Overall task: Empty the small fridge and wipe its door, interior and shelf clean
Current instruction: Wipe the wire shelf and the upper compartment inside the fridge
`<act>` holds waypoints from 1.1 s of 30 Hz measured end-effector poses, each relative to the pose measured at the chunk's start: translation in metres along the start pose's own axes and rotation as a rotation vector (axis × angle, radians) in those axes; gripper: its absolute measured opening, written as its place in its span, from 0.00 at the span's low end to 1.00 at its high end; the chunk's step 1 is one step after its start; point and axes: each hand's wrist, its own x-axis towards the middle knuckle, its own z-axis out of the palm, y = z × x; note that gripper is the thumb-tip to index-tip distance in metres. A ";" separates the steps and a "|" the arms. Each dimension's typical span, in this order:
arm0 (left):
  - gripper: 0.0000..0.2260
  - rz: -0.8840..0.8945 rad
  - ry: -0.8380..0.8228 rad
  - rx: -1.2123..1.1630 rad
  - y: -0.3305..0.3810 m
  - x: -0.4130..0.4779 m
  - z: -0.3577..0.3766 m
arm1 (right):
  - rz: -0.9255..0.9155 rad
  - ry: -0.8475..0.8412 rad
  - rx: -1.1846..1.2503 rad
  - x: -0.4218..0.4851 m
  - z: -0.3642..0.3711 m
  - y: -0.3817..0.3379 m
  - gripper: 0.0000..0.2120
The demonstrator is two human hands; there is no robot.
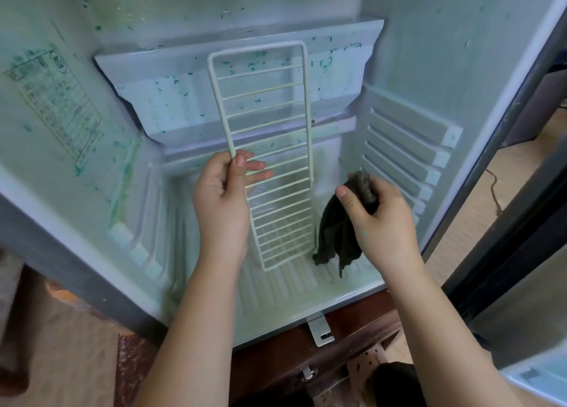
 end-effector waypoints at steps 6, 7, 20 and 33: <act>0.08 -0.064 -0.021 -0.062 -0.012 0.011 0.000 | 0.017 0.175 0.138 0.011 0.010 -0.013 0.17; 0.08 -0.066 -0.023 -0.060 -0.013 0.012 0.000 | -0.004 0.185 0.119 0.014 0.011 -0.017 0.16; 0.08 -0.051 0.000 -0.041 -0.017 0.014 0.006 | -0.861 0.435 -0.213 0.086 0.062 -0.079 0.12; 0.08 -0.143 -0.089 -0.084 -0.007 0.014 0.001 | -0.508 -0.222 -0.444 -0.013 0.052 0.072 0.16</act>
